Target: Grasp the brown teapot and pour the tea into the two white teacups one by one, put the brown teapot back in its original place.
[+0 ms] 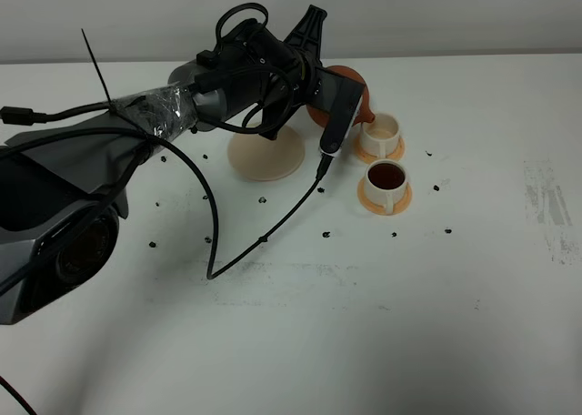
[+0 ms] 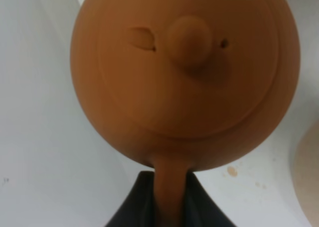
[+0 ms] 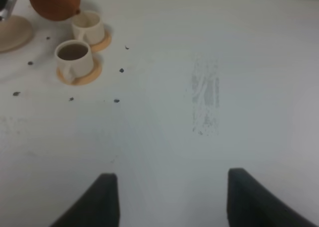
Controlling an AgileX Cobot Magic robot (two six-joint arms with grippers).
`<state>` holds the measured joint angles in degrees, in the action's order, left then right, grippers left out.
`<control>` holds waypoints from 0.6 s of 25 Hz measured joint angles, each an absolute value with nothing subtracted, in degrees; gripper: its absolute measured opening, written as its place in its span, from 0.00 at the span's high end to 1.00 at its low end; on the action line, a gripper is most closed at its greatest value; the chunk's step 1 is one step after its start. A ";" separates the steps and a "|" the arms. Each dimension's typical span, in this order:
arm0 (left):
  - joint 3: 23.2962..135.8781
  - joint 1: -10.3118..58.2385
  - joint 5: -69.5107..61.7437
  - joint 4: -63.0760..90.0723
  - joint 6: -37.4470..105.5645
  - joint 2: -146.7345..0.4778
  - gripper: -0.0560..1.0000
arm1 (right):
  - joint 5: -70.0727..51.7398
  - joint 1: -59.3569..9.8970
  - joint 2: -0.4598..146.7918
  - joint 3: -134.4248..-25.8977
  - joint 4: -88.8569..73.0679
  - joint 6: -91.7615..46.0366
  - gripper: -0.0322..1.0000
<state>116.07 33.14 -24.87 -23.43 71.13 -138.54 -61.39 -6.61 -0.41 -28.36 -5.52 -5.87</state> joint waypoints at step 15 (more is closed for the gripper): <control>116.07 33.73 -19.91 -28.66 71.27 -138.54 0.83 | -61.39 -6.61 -0.41 -28.36 -5.52 -5.88 0.49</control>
<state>116.07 33.73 -19.91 -28.66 71.27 -138.54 -61.39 -6.61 -0.41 -28.36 -5.52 -5.88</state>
